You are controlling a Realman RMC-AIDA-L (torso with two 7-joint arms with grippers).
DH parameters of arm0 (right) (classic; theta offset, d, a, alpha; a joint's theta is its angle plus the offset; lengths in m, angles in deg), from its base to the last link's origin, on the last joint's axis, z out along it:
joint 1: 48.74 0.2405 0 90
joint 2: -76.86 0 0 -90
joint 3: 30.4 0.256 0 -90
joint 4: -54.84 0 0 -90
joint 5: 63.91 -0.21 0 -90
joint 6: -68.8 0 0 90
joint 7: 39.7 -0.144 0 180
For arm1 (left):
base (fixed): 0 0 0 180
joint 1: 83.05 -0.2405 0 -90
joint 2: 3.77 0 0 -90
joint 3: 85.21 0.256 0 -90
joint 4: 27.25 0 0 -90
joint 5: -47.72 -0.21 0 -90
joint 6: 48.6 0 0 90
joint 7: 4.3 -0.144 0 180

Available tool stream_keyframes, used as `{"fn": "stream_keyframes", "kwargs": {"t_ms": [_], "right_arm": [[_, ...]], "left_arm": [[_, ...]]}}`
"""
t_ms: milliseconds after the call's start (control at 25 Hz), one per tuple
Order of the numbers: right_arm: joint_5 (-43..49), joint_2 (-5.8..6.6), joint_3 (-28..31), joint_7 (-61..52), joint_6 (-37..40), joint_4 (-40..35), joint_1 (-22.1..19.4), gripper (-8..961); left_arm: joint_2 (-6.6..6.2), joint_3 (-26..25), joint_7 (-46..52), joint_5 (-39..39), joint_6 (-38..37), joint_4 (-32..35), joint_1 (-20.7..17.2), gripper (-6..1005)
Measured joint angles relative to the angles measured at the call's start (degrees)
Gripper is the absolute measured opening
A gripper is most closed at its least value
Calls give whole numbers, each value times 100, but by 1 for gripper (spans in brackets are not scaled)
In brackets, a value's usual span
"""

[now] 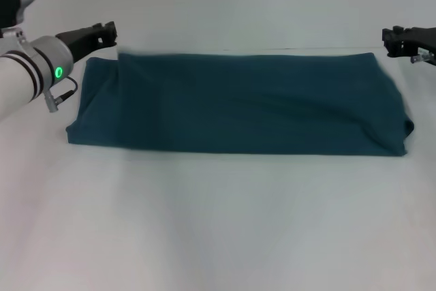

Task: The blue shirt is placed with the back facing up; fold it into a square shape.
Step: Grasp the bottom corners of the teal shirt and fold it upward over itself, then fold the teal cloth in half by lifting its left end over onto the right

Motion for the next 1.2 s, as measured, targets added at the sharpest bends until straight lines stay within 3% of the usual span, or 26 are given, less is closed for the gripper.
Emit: {"fn": "stream_keyframes", "kwargs": {"t_ms": [120, 240, 400, 560, 720, 800, 880, 1080, 1200], "right_arm": [[-5, -8, 3, -58, -42, -84, -27, 91], [-7, -9, 15, -113, -57, -165, -54, 211], [18, 49, -7, -351, -25, -194, -89, 380], [42, 216, -291, -989, 262, -201, -209, 574], [44, 431, -920, -1940, 913, -283, -433, 691], [45, 473, -1233, -2468, 1455, -549, -641, 750], [45, 441, -1374, -2783, 1909, -908, -850, 808], [83, 185, -1463, -3422, 3180, -2071, -1508, 825], [167, 188, -1471, -3603, 3441, -2188, -1589, 825]], "left_arm": [[1, -2, -1, 234, 104, 17, -46, 123], [4, 1, -10, 382, 244, 37, -90, 389], [-1, 5, -14, 410, 363, 43, -153, 485], [-42, 7, -13, 401, 206, 56, -285, 580], [-97, 13, 40, 366, -320, 98, -513, 695], [-103, 16, 55, 363, -878, 208, -706, 763], [-98, 18, 55, 354, -1323, 328, -855, 830], [-44, 172, 141, 337, -2343, 786, -1350, 896], [-4, 357, 197, 336, -2478, 986, -1539, 909]]}}
